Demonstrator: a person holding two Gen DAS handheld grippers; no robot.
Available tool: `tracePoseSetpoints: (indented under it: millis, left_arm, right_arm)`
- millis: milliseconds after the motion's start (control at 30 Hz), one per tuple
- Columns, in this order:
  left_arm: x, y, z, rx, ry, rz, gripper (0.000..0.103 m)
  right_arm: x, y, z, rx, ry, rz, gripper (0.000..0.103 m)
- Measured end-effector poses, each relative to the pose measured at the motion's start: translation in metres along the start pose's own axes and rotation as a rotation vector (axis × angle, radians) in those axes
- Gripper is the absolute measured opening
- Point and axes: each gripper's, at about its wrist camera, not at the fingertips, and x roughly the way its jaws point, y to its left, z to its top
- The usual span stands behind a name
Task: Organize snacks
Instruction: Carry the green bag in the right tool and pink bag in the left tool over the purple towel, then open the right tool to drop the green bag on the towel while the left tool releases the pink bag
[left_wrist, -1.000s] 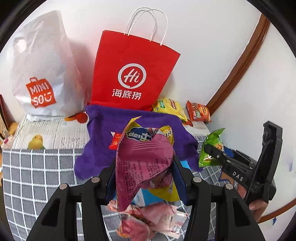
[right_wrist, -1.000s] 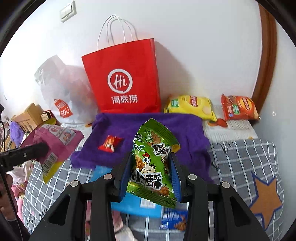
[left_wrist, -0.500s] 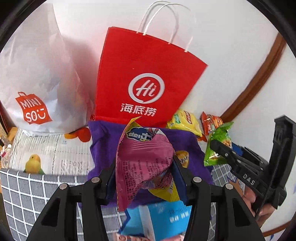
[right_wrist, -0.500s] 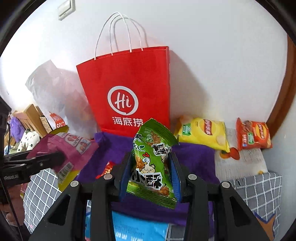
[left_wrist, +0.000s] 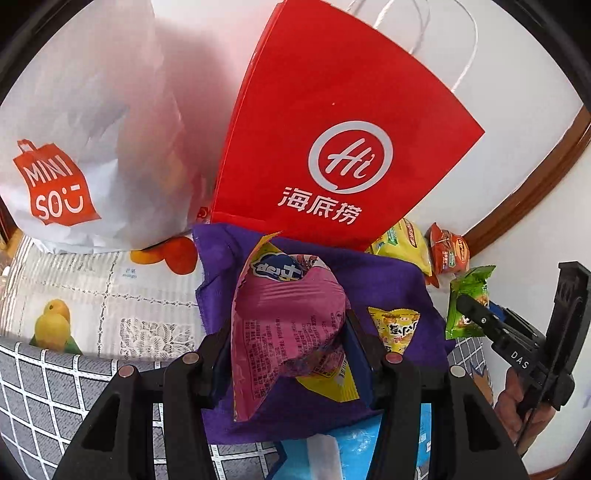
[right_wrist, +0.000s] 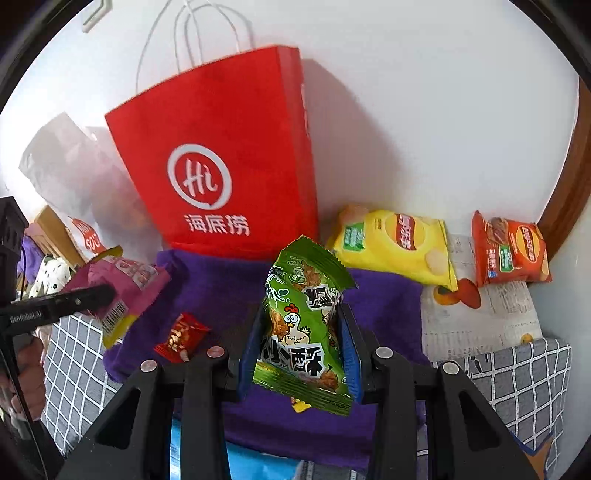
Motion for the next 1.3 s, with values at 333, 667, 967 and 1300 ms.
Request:
tracePoseSetpoints:
  millis: [333,667,967,1300]
  left_arm:
    - [0.023,-0.01,-0.009,0.04,0.078,0.004,0.051]
    - [0.053,-0.032,-0.025,0.091,0.176,-0.005,0.051]
    - [0.067,-0.039,-0.028,0.1,0.225,0.01,0.051]
    - [0.077,-0.045,-0.032,0.116,0.254,0.006,0.051]
  right_arm:
    - [0.026,-0.014,-0.008,-0.027,0.12,-0.071,0.039]
    - [0.054,-0.019,-0.021,-0.026,0.269,-0.083,0.039]
    - [0.066,-0.009,-0.028,-0.063,0.316,-0.073,0.039]
    - [0.069,-0.009,-0.028,-0.063,0.333,-0.078,0.04]
